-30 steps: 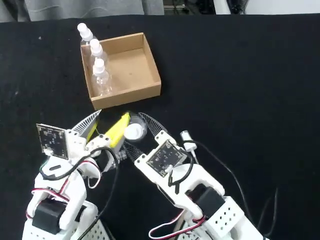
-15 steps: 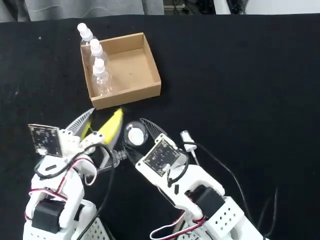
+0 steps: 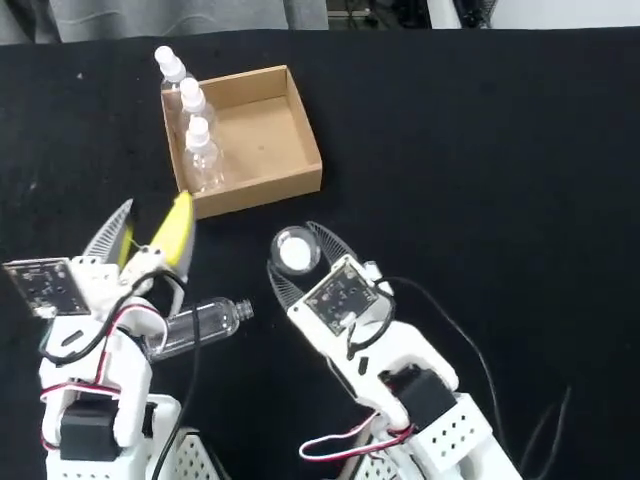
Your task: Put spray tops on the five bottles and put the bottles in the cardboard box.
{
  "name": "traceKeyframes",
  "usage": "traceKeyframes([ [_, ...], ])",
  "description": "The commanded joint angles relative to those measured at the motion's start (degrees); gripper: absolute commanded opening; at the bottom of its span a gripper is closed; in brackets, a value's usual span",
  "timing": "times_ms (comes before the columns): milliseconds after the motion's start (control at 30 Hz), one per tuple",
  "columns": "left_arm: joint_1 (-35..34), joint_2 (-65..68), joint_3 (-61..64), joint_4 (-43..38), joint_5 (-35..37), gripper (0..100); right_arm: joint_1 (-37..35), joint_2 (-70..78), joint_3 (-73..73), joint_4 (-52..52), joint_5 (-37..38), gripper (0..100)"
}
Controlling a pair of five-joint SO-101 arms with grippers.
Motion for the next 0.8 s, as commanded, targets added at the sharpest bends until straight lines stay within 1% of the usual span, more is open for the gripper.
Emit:
traceKeyframes([
  [0,-3.74,-0.09,0.13,-1.32,-0.97,22,2.37,-1.27,-2.24,0.09,0.26,11.3],
  [133,-5.05,-0.09,3.30,-1.41,-0.97,22,3.78,-0.92,-2.15,0.09,0.35,11.3],
  [300,-4.88,-0.09,7.87,-1.85,-1.49,12,5.98,-1.01,-2.15,0.09,0.09,11.3],
  [533,-4.97,-0.09,11.38,-2.02,-1.41,11,7.47,-0.92,-2.15,0.09,0.09,11.3],
  [733,-5.05,-0.09,16.48,-7.91,-1.41,11,7.65,-0.92,-2.33,0.09,0.09,11.3],
  [767,-5.05,-0.09,17.27,-8.97,-1.49,10,8.00,-0.92,-2.42,0.09,0.09,11.3],
])
